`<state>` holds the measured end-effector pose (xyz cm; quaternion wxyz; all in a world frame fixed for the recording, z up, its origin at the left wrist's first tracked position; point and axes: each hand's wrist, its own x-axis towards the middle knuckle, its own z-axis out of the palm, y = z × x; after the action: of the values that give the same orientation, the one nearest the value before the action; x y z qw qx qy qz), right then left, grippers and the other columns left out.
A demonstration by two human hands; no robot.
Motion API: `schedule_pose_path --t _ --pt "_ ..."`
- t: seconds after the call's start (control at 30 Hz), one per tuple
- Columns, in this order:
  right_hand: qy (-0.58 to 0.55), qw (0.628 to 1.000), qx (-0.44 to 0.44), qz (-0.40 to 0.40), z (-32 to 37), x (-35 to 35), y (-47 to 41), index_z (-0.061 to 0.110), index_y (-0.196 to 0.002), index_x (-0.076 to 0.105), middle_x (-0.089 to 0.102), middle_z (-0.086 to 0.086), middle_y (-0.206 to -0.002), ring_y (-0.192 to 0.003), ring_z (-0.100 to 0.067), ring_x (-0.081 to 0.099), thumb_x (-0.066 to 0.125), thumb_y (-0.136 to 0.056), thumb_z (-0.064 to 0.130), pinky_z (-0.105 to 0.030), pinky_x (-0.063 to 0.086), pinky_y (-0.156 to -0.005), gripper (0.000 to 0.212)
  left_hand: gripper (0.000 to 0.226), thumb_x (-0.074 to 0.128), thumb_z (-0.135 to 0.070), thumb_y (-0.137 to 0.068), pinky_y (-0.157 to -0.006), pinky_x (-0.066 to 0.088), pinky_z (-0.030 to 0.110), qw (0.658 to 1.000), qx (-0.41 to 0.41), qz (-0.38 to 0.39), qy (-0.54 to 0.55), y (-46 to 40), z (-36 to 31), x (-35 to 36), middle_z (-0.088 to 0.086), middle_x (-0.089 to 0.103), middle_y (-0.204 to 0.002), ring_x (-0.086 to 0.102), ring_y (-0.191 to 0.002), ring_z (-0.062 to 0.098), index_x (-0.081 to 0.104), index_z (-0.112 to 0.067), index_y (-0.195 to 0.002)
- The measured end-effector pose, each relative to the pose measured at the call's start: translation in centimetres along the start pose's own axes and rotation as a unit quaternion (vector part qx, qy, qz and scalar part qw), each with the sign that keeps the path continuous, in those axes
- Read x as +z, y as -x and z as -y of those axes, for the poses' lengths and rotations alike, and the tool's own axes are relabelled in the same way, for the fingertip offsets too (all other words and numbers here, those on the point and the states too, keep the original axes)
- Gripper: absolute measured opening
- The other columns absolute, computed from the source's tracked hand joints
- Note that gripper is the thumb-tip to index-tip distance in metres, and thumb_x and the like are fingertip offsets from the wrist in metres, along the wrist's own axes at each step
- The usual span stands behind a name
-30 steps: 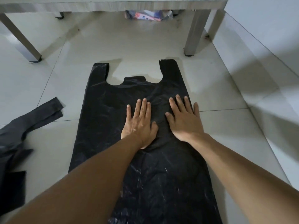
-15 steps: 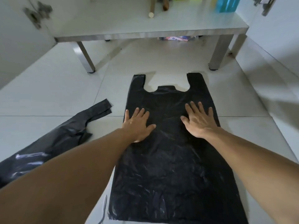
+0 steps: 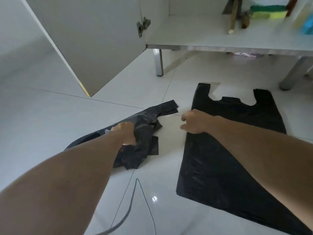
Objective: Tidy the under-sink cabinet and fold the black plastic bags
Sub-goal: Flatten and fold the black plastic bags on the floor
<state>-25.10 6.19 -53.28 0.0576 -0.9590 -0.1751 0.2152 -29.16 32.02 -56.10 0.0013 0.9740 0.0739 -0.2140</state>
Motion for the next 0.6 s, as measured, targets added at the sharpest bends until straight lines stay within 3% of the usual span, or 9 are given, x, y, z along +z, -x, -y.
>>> schedule_pose_path --t 0.07,0.17,0.23,0.3,0.33,0.43,0.5,0.57,0.6 --pt "0.026 0.999 -0.019 0.009 3.1 0.3 -0.4 0.004 -0.134 0.051 0.051 -0.014 -0.138 -0.124 -0.03 0.051 0.048 -0.099 0.029 -0.038 0.045 -0.101 0.043 0.071 0.083 -0.049 -0.056 -0.09 0.051 0.041 1.0 -0.011 0.021 0.014 0.6 2.9 0.1 -0.005 0.061 -0.118 0.058 -0.11 0.024 0.06 -0.027 -0.12" --pt "0.029 0.998 -0.062 0.013 7.5 1.5 -0.8 0.007 -0.132 0.053 0.054 -0.01 -0.134 -0.12 -0.03 0.052 0.049 -0.098 0.027 -0.033 0.045 -0.094 0.04 0.114 0.066 -0.079 -0.023 -0.102 0.039 0.048 0.999 -0.012 0.049 -0.015 1.1 6.8 1.7 -0.009 0.053 -0.129 0.046 -0.123 0.024 0.053 -0.036 -0.127" --pt "0.005 0.996 -0.085 0.009 10.2 3.2 -1.2 0.009 -0.119 0.06 0.059 -0.008 -0.122 -0.109 -0.029 0.056 0.058 -0.093 0.034 -0.033 0.046 -0.084 0.036 0.117 0.068 -0.082 -0.026 -0.113 0.021 0.055 0.998 0.007 0.052 -0.022 1.8 8.8 2.6 -0.004 0.041 -0.141 0.03 -0.135 0.027 0.048 -0.039 -0.134" --pt "-0.037 0.993 -0.108 0.005 12.5 5.4 -1.5 0.012 -0.108 0.061 0.06 -0.003 -0.11 -0.104 -0.026 0.056 0.068 -0.084 0.048 -0.034 0.047 -0.081 0.044 0.099 0.079 -0.069 -0.043 -0.116 0.004 0.056 0.997 0.039 0.05 -0.043 2.8 9.9 2.7 -0.001 0.036 -0.145 0.02 -0.139 0.027 0.051 -0.036 -0.133" --pt "-0.047 0.992 -0.119 0.006 13.6 6.6 -1.5 0.015 -0.112 0.061 0.059 -0.001 -0.112 -0.107 -0.024 0.056 0.07 -0.079 0.055 -0.034 0.047 -0.084 0.053 0.082 0.082 -0.06 -0.051 -0.115 0.003 0.055 0.996 0.048 0.037 -0.061 2.9 10.4 2.7 -0.001 0.039 -0.141 0.023 -0.137 0.026 0.058 -0.032 -0.124" --pt "-0.028 0.991 -0.132 -0.015 16.3 9.3 -1.2 0.021 -0.13 0.055 0.055 -0.002 -0.122 -0.115 -0.024 0.05 0.072 -0.069 0.066 -0.037 0.046 -0.093 0.078 0.025 0.076 -0.041 -0.073 -0.112 0.018 0.044 0.997 0.042 -0.025 -0.06 2.7 10.9 2.0 -0.002 0.057 -0.118 0.04 -0.125 0.021 0.068 -0.027 -0.092" --pt "-0.016 0.99 -0.129 -0.054 17.2 10.1 -1.6 0.019 -0.12 0.06 0.058 -0.004 -0.115 -0.112 -0.027 0.054 0.073 -0.074 0.053 -0.036 0.046 -0.089 0.059 0.014 0.071 -0.034 -0.08 -0.093 0.037 0.033 0.997 0.03 -0.068 0.028 2.6 10.8 1.0 -0.001 0.058 -0.099 0.053 -0.109 0.023 0.06 -0.027 -0.075" --pt "-0.051 0.99 -0.095 -0.096 17.3 9.6 -2.1 0.014 -0.101 0.063 0.064 -0.007 -0.108 -0.106 -0.031 0.06 0.065 -0.083 0.021 -0.032 0.046 -0.08 0.02 0.021 0.072 -0.03 -0.081 -0.071 0.039 0.028 0.99 0.021 -0.088 0.104 2.5 10.5 -0.1 0.001 0.058 -0.093 0.057 -0.095 0.026 0.053 -0.025 -0.072" --pt "-0.069 0.988 -0.077 -0.116 17.2 9.0 -2.2 0.014 -0.095 0.062 0.066 -0.007 -0.106 -0.103 -0.031 0.061 0.058 -0.084 0.01 -0.03 0.047 -0.077 0.012 0.019 0.073 -0.031 -0.081 -0.068 0.037 0.027 0.989 0.025 -0.099 0.109 2.6 10.3 -0.7 0.002 0.058 -0.094 0.057 -0.092 0.026 0.055 -0.024 -0.077"
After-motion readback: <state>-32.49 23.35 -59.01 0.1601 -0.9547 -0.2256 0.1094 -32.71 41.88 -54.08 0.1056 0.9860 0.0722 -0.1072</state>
